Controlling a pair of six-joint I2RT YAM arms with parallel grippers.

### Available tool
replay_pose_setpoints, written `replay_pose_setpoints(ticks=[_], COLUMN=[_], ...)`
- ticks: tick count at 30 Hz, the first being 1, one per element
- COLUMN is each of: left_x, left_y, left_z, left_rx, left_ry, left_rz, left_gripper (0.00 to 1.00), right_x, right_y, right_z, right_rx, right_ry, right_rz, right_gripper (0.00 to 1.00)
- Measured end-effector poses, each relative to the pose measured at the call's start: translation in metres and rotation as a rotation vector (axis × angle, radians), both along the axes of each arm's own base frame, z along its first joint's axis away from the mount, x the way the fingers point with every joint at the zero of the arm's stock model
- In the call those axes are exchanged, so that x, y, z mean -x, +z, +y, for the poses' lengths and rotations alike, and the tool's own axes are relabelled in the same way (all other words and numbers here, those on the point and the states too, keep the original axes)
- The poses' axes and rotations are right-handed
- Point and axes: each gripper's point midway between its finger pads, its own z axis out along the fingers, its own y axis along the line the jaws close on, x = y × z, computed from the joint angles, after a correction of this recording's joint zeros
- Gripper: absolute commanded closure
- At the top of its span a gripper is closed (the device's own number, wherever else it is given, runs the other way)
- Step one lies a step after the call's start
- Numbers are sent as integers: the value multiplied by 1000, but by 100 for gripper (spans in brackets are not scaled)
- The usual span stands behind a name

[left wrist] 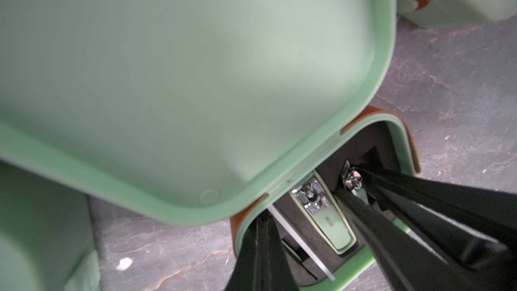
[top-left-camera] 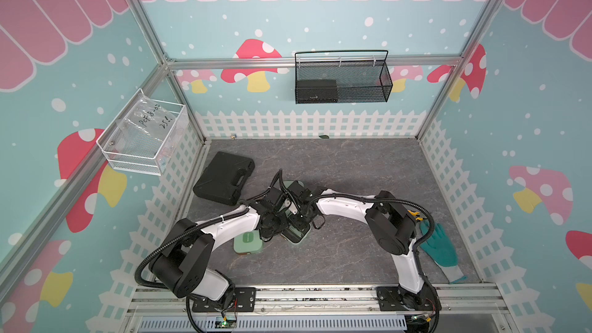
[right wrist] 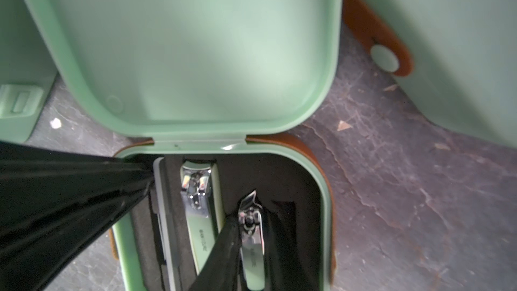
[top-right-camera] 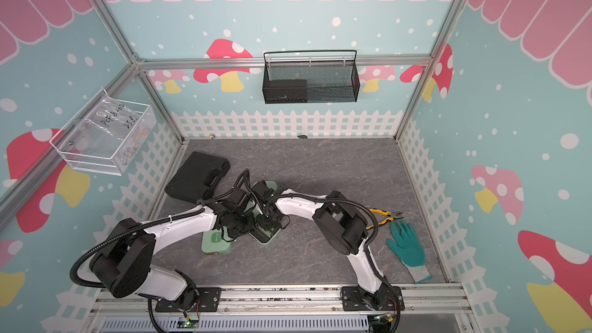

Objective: Organize nail clipper sets
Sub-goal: Place the nail clipper in the storage box.

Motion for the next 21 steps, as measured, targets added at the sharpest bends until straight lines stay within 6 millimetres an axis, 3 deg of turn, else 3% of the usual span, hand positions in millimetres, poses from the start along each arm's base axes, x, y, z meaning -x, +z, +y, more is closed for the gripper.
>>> replay_pose_setpoints(ticks=[21], left_x=[0], left_y=[0], left_z=[0], left_rx=[1], left_ry=[4], left_rz=[1], left_gripper=[100], right_x=[-1], right_y=[9], right_z=[0], right_rx=[-15], right_ry=[6], right_rz=[-21], right_gripper=[73])
